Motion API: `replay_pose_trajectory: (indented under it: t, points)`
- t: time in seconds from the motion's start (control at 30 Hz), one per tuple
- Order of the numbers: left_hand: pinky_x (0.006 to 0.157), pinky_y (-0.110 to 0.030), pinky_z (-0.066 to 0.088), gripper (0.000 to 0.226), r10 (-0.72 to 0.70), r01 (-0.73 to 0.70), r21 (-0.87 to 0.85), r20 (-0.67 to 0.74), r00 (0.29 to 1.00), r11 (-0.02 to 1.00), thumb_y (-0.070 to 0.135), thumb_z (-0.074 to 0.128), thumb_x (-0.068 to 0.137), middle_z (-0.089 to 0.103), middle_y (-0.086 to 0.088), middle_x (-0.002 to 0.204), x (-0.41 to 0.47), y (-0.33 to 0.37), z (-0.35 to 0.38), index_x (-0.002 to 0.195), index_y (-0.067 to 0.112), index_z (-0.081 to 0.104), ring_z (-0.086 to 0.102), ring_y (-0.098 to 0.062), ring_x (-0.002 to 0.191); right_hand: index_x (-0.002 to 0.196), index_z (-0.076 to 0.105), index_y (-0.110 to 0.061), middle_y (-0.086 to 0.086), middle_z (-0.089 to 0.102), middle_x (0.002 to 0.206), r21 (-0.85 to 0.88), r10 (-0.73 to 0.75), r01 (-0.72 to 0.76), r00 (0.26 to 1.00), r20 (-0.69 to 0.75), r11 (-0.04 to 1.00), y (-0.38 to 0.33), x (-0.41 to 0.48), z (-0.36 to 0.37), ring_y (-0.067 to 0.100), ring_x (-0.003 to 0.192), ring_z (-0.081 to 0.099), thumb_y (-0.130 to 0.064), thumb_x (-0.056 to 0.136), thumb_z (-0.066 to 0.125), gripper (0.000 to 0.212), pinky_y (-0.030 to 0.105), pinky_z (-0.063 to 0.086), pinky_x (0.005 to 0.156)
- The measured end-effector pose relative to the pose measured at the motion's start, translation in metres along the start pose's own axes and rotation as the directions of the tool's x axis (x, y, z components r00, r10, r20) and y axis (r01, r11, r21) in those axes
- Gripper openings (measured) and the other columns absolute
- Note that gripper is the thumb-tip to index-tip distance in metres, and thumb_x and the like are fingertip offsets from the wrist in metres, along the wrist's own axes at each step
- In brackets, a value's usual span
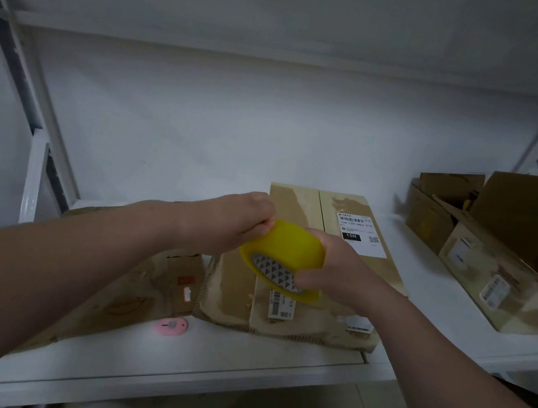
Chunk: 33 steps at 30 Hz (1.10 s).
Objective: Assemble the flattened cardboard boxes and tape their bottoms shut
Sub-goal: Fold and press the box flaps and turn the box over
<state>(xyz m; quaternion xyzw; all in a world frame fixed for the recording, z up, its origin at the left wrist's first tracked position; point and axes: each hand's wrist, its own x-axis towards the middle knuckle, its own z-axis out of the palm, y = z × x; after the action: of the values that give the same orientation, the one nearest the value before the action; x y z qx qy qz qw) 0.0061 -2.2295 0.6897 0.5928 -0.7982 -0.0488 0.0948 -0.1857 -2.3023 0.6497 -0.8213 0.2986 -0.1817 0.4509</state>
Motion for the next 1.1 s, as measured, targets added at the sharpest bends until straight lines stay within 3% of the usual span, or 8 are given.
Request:
replay_pose_trajectory:
  t: [0.13, 0.3, 0.43, 0.63, 0.77, 0.87, 0.97, 1.1]
  points:
    - [0.067, -0.024, 0.028, 0.018, -0.075, 0.072, 0.133, 0.021, 0.997, 0.989, 0.019, 0.034, 0.102, 0.039, 0.002, 0.086, 0.002, 0.007, -0.007, 0.088, 0.011, 0.044, 0.039, -0.014, 0.075, 0.104, 0.063, -0.018, 0.009, 0.065, 0.098, -0.025, 0.006, -0.007, 1.0, -0.014, 1.0, -0.002, 0.003, 0.001, 0.027, 0.09, 0.064, -0.022, 0.05, 0.064, 0.055, 0.046, 0.055, 0.074]
    - [0.065, -0.028, 0.035, 0.017, -0.104, 0.117, 0.2, -0.077, 0.992, 0.973, -0.002, 0.04, 0.091, 0.041, 0.001, 0.083, 0.001, 0.013, -0.001, 0.087, 0.014, 0.043, 0.043, -0.016, 0.073, 0.099, 0.063, -0.019, 0.007, 0.065, 0.095, -0.026, 0.007, -0.008, 1.0, -0.027, 1.0, -0.001, 0.003, 0.0, 0.026, 0.088, 0.065, -0.023, 0.05, 0.064, 0.049, 0.043, 0.055, 0.072]
    - [0.059, -0.023, 0.03, 0.016, -0.089, 0.102, 0.086, -0.147, 0.985, 0.991, 0.016, 0.036, 0.102, 0.043, 0.001, 0.08, -0.001, 0.009, 0.007, 0.089, 0.012, 0.045, 0.038, -0.01, 0.066, 0.096, 0.062, -0.024, 0.003, 0.064, 0.092, -0.01, 0.009, -0.009, 1.0, -0.016, 1.0, -0.002, 0.003, -0.002, 0.023, 0.087, 0.064, -0.022, 0.051, 0.064, 0.045, 0.04, 0.055, 0.07]
    - [0.054, -0.023, 0.024, 0.015, -0.195, 0.194, 0.075, 0.016, 0.981, 0.978, 0.012, 0.034, 0.101, 0.038, 0.002, 0.072, 0.004, 0.018, -0.009, 0.087, 0.012, 0.038, 0.029, -0.009, 0.06, 0.093, 0.062, -0.024, 0.002, 0.063, 0.088, 0.003, 0.009, -0.009, 1.0, -0.021, 1.0, -0.005, 0.003, 0.0, 0.019, 0.081, 0.063, -0.023, 0.052, 0.063, 0.041, 0.035, 0.054, 0.067]
    - [0.057, -0.02, 0.035, 0.017, -0.345, 0.357, -0.081, 0.135, 0.929, 0.931, 0.017, 0.034, 0.102, 0.044, -0.001, 0.079, 0.013, 0.019, -0.023, 0.091, 0.008, 0.044, 0.04, -0.01, 0.062, 0.103, 0.063, -0.012, 0.004, 0.063, 0.089, -0.029, -0.007, 0.007, 1.0, -0.028, 1.0, -0.01, 0.003, 0.002, 0.027, 0.087, 0.064, -0.024, 0.051, 0.061, 0.054, 0.04, 0.054, 0.071]
    - [0.074, -0.031, 0.054, 0.009, -0.437, 0.464, -0.319, 0.158, 0.886, 0.826, 0.019, 0.046, 0.099, 0.049, 0.001, 0.091, 0.011, 0.018, -0.022, 0.101, 0.014, 0.053, 0.057, -0.015, 0.077, 0.099, 0.061, -0.018, 0.001, 0.063, 0.089, -0.021, -0.003, 0.002, 0.999, -0.032, 1.0, -0.012, 0.001, 0.002, 0.023, 0.087, 0.064, -0.025, 0.05, 0.062, 0.05, 0.038, 0.053, 0.07]
    - [0.081, -0.032, 0.057, 0.007, -0.44, 0.475, -0.386, 0.181, 0.879, 0.791, 0.011, 0.056, 0.094, 0.053, -0.002, 0.085, 0.005, 0.015, -0.027, 0.091, 0.007, 0.061, 0.057, -0.013, 0.076, 0.096, 0.059, -0.023, -0.007, 0.059, 0.083, -0.026, 0.002, -0.003, 0.999, -0.039, 1.0, -0.013, 0.0, 0.002, 0.01, 0.077, 0.059, -0.023, 0.056, 0.067, 0.04, 0.025, 0.049, 0.062]
    - [0.079, -0.033, 0.057, 0.017, -0.486, 0.517, -0.462, 0.195, 0.852, 0.721, 0.012, 0.057, 0.094, 0.057, -0.004, 0.082, -0.002, 0.014, -0.028, 0.084, -0.001, 0.062, 0.058, -0.014, 0.077, 0.104, 0.062, -0.014, -0.004, 0.06, 0.087, -0.074, -0.012, 0.008, 0.999, -0.05, 0.997, -0.015, -0.001, 0.005, 0.018, 0.084, 0.061, -0.027, 0.053, 0.064, 0.053, 0.031, 0.051, 0.066]
